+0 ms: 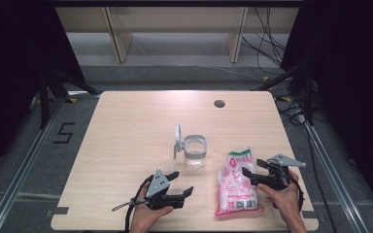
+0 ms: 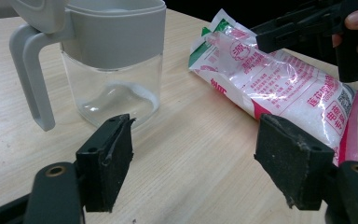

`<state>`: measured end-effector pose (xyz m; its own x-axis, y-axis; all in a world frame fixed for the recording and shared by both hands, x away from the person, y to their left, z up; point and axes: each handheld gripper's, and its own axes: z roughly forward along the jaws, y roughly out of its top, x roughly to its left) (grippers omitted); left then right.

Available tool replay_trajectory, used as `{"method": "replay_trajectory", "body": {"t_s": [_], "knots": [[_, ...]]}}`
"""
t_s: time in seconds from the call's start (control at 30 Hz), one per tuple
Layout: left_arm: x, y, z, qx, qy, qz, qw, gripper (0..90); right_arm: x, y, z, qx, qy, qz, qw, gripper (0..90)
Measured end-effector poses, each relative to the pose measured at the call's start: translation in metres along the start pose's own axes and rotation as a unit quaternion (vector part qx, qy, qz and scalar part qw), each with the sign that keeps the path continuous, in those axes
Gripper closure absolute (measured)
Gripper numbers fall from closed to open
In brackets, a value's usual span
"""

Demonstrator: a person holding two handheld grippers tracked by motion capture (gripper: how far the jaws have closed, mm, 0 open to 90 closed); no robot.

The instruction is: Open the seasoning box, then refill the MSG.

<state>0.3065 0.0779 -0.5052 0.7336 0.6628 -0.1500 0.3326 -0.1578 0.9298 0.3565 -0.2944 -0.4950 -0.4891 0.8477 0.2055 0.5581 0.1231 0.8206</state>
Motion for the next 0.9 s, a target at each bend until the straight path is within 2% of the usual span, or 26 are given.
{"method": "replay_trajectory", "body": {"t_s": [0.03, 0.07, 0.1, 0.17, 0.2, 0.23, 0.27, 0.3, 0.33, 0.37, 0.43, 0.47, 0.5, 0.53, 0.57, 0.6, 0.63, 0.67, 0.7, 0.73, 0.77, 0.83, 0.87, 0.9], "knots": [[0.0, 0.0, 0.0, 0.0, 0.001, 0.0, 1.0, 26.6, -0.003, 0.001, 0.0, 0.002, -0.004, -0.014, 0.9999, 25.0], [0.0, 0.0, 0.0, 0.0, 0.001, 0.001, 1.0, 26.6, 0.001, 0.001, 0.0, 0.006, 0.002, 0.01, 0.9999, 25.2], [0.0, 0.0, 0.0, 0.002, 0.0, 0.005, 1.0, 26.6, -0.002, 0.001, 0.004, 0.0, 0.007, -0.004, 1.0, 25.9], [0.001, -0.001, 0.0, 0.0, -0.005, 0.005, 1.0, 26.6, -0.001, 0.001, 0.005, 0.003, 0.003, 0.004, 1.0, 27.5], [0.0, -0.001, 0.0, 0.001, -0.004, 0.005, 1.0, 26.6, -0.004, 0.002, 0.007, -0.002, 0.009, -0.006, 0.9999, 29.1], [0.0, 0.0, 0.0, 0.003, 0.001, 0.005, 1.0, 26.6, -0.005, 0.002, 0.007, 0.002, 0.009, -0.003, 1.0, 31.1], [0.0, 0.0, 0.0, 0.003, 0.001, 0.005, 1.0, 26.6, -0.002, 0.002, 0.008, 0.008, 0.013, 0.016, 0.9998, 34.0], [0.0, -0.001, 0.0, 0.003, 0.001, 0.005, 1.0, 26.6, -0.006, 0.003, 0.009, 0.007, 0.017, -0.001, 0.9998, 38.1], [0.0, -0.001, 0.0, 0.003, 0.001, 0.005, 1.0, 26.6, -0.003, 0.003, 0.01, 0.014, 0.017, 0.017, 0.9996, 41.8], [0.0, -0.001, 0.0, 0.004, 0.001, 0.006, 1.0, 26.6, -0.006, 0.004, 0.012, 0.004, 0.019, 0.002, 0.9998, 45.1], [0.0, -0.002, -0.001, 0.005, 0.002, 0.005, 1.0, 26.4, -0.005, 0.005, 0.013, 0.005, 0.026, 0.003, 0.9996, 52.1], [0.0, -0.003, -0.001, 0.005, 0.005, 0.007, 1.0, 26.4, -0.007, 0.006, 0.014, 0.003, 0.025, -0.009, 0.9996, 56.8], [0.001, -0.003, -0.001, 0.009, 0.006, 0.02, 0.9997, 26.4, -0.005, 0.006, 0.013, 0.019, 0.023, 0.0, 0.9995, 62.3], [0.0, -0.004, 0.0, 0.006, 0.005, 0.006, 1.0, 26.3, -0.005, 0.006, 0.015, 0.019, 0.027, 0.007, 0.9994, 67.5], [0.0, -0.005, 0.0, 0.006, 0.008, 0.007, 0.9999, 26.3, -0.008, 0.006, 0.014, 0.017, 0.021, -0.011, 0.9996, 73.7], [-0.001, -0.006, -0.001, 0.01, 0.011, 0.006, 0.9999, 26.2, -0.004, 0.006, 0.014, 0.018, 0.027, 0.02, 0.9993, 77.6], [0.0, -0.007, -0.001, 0.007, 0.005, 0.009, 0.9999, 26.3, -0.007, 0.007, 0.012, 0.023, 0.026, 0.002, 0.9994, 80.4], [-0.001, -0.007, -0.001, 0.008, 0.005, 0.005, 0.9999, 26.3, -0.004, 0.006, 0.01, 0.025, 0.025, 0.022, 0.9991, 83.6], [-0.002, -0.007, 0.0, 0.004, 0.004, 0.003, 1.0, 26.3, -0.005, 0.006, 0.01, 0.022, 0.021, 0.012, 0.9995, 85.4], [-0.001, -0.006, -0.001, 0.008, 0.004, 0.007, 0.9999, 26.3, -0.009, 0.007, 0.01, 0.017, 0.022, -0.014, 0.9995, 87.3], [-0.001, -0.006, 0.0, 0.008, 0.003, 0.008, 0.9999, 26.3, -0.008, 0.007, 0.008, 0.017, 0.023, -0.007, 0.9996, 88.7], [-0.002, -0.007, -0.001, 0.008, 0.004, 0.012, 0.9999, 26.2, -0.011, 0.007, 0.006, 0.017, 0.029, -0.017, 0.9993, 89.5], [-0.002, -0.007, -0.001, 0.006, 0.007, 0.008, 0.9999, 26.2, -0.007, 0.006, 0.003, 0.022, 0.026, 0.005, 0.9994, 89.6], [-0.001, -0.007, -0.003, 0.011, 0.007, 0.012, 0.9998, 26.2, -0.011, 0.007, 0.003, 0.014, 0.024, -0.02, 0.9994, 89.8]]}}
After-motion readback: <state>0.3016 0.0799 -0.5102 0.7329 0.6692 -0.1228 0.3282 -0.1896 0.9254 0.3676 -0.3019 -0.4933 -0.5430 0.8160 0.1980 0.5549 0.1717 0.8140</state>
